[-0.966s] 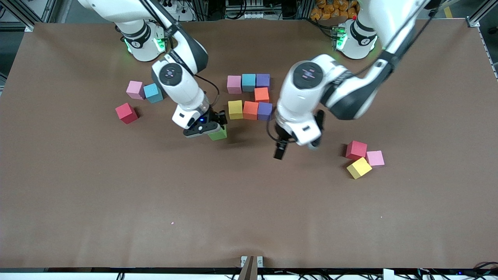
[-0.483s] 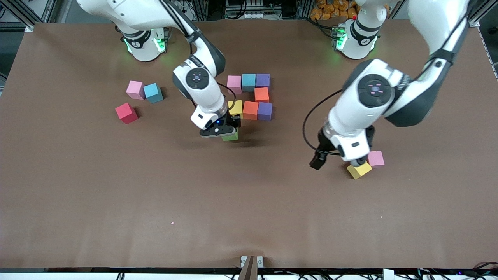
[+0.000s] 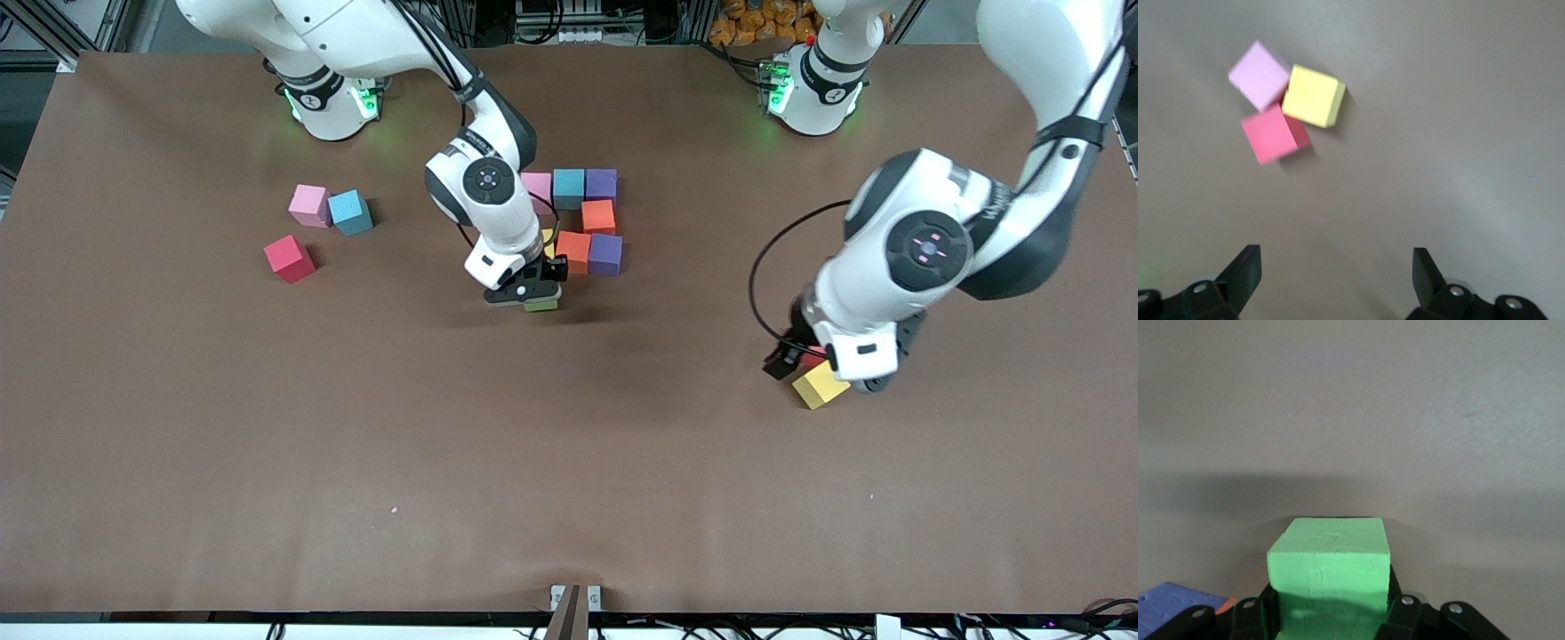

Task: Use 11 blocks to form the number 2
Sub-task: 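Grasp a yellow cube with the left gripper while the right gripper releases green, then lift the yellow cube with the left gripper while the right gripper reaches red, then carry the yellow cube to the figure while the right gripper grasps red, then lower the yellow cube below green with the left gripper while right lifts red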

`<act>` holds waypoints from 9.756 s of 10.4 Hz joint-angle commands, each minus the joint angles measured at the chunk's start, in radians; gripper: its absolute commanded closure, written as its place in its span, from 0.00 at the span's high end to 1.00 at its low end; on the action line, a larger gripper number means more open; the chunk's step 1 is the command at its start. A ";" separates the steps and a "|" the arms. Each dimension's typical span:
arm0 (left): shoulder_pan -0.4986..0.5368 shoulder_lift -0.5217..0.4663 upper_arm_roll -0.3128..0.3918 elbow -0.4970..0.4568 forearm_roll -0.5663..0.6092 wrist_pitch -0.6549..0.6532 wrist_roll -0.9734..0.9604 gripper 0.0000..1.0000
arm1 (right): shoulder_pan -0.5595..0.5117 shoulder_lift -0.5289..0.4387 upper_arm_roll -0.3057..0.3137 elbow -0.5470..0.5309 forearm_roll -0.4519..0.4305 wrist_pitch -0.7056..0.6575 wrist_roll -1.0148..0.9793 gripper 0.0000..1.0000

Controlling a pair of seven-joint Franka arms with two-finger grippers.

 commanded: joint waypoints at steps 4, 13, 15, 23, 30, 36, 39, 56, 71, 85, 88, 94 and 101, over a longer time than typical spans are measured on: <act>0.109 0.008 -0.010 -0.082 0.129 0.010 0.519 1.00 | 0.013 0.030 -0.013 0.025 -0.001 -0.039 0.020 0.32; 0.170 0.098 -0.007 -0.175 0.169 0.207 1.217 1.00 | 0.013 0.030 -0.013 0.028 0.011 -0.068 0.046 0.41; 0.169 0.151 -0.007 -0.178 0.239 0.222 1.231 1.00 | 0.014 0.033 -0.013 0.029 0.012 -0.067 0.046 0.43; 0.144 0.226 0.024 -0.233 0.405 0.375 1.233 1.00 | -0.025 -0.053 -0.013 0.036 0.010 -0.131 0.027 1.00; 0.134 0.243 0.031 -0.265 0.516 0.424 1.248 1.00 | -0.326 -0.419 -0.010 -0.166 0.021 -0.393 -0.490 1.00; 0.138 0.241 0.053 -0.276 0.520 0.458 1.311 1.00 | -0.578 -0.637 0.001 -0.431 0.021 -0.386 -0.873 1.00; 0.152 0.237 0.065 -0.297 0.537 0.458 1.351 1.00 | -0.714 -0.651 0.003 -0.505 0.021 -0.380 -1.054 1.00; 0.221 0.217 0.027 -0.339 0.536 0.483 1.399 1.00 | -0.912 -0.504 0.050 -0.749 0.001 0.010 -1.335 1.00; -0.004 0.224 0.030 -0.195 0.370 0.480 1.122 0.51 | -0.960 -0.513 0.052 -0.691 0.004 -0.094 -1.346 1.00; -0.969 0.278 0.573 0.209 -0.098 0.417 -0.093 0.47 | -0.960 -0.391 0.047 -0.709 0.001 0.011 -1.360 0.99; -1.060 0.323 0.616 0.264 -0.098 0.418 -0.211 0.47 | -0.960 -0.381 0.046 -0.705 0.001 0.027 -1.360 0.62; -1.103 0.359 0.624 0.284 -0.098 0.421 -0.140 0.46 | -0.941 -0.464 0.055 -0.526 0.001 -0.206 -1.347 0.39; -1.104 0.392 0.611 0.298 -0.101 0.425 -0.063 0.46 | -0.813 -0.398 0.055 -0.353 0.001 -0.206 -1.355 0.39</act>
